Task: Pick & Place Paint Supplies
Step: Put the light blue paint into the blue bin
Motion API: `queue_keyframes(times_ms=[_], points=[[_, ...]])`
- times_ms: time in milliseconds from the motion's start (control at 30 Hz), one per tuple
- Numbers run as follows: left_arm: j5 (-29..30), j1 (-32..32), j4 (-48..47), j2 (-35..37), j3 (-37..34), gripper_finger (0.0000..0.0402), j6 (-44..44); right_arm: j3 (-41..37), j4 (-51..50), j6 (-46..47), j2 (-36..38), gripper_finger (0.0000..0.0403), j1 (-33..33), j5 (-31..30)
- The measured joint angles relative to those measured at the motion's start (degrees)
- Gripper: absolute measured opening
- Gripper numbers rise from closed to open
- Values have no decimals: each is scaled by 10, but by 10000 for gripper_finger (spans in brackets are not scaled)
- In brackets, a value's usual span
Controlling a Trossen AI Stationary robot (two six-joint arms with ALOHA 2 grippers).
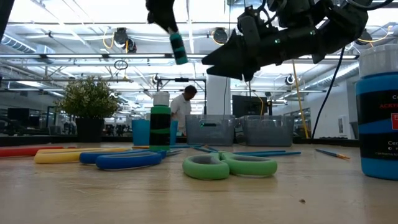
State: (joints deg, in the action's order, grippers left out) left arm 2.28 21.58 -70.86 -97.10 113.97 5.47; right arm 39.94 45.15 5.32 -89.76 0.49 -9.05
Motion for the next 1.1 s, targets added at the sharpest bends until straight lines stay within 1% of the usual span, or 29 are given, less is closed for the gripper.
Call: queue_keyframes(times_ms=[133,300,400,467,767,1100], points=[[-34,67,5,-12,0,124,1,0,-9,0,6,261,0,5],[-37,128,6,-48,0,124,2,0,-12,-1,5,257,0,4],[-38,154,6,-79,0,124,2,0,-16,-2,5,257,0,4],[-49,170,6,-101,0,124,4,0,-16,-2,5,256,0,4],[-57,210,10,-171,0,124,21,0,-17,-2,5,256,0,4],[-63,220,42,-214,0,124,22,0,-17,-2,5,256,0,4]])
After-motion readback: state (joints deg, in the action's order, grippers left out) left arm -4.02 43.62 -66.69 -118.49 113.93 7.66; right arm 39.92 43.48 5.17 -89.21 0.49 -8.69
